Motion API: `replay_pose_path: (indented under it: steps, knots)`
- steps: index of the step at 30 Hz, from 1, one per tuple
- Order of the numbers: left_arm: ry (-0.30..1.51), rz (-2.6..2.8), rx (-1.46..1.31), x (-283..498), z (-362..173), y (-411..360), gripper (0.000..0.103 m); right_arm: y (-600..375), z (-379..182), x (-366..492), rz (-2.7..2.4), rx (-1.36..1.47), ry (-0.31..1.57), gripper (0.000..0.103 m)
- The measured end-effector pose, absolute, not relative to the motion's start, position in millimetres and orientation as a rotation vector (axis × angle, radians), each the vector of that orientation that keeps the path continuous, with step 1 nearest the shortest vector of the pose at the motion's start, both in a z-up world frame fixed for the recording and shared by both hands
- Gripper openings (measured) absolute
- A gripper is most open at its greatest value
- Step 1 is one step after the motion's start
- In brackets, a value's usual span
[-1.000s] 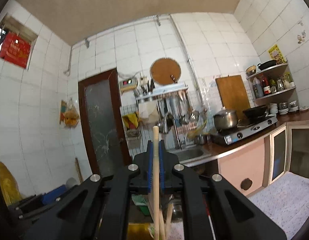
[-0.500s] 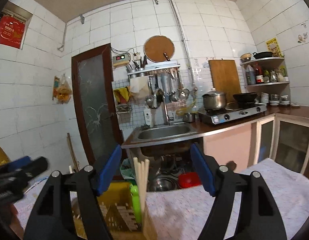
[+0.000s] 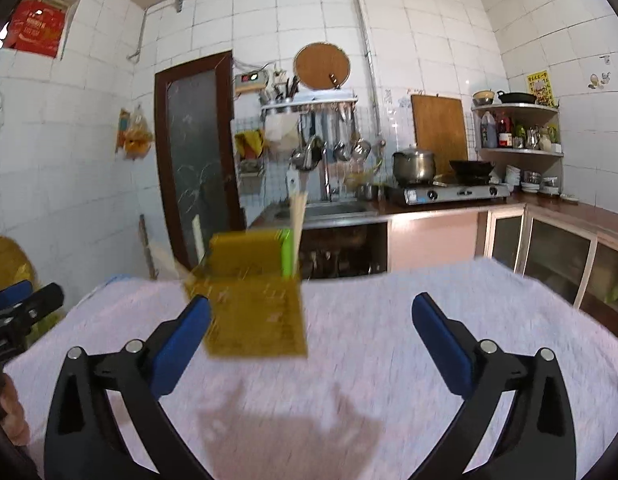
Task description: Organize utensils
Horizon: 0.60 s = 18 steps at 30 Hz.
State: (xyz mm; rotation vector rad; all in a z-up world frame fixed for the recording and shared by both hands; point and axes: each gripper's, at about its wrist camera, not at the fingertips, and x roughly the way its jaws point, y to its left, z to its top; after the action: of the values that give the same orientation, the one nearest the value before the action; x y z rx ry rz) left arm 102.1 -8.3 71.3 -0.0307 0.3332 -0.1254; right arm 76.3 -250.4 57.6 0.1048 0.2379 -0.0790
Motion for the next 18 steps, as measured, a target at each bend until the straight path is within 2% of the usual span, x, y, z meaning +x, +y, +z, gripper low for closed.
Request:
replay_pose_path:
  steps: [6,18]
  knots:
    - [0.386,-0.088,-0.021,85,30,1,0.098,-232,23,50,-0.088,0.082,0.29,0.098]
    - [0.307,-0.055,0.017,66,9,-9,0.098,-220,0,32,-0.07,0.05,0.284,0.098]
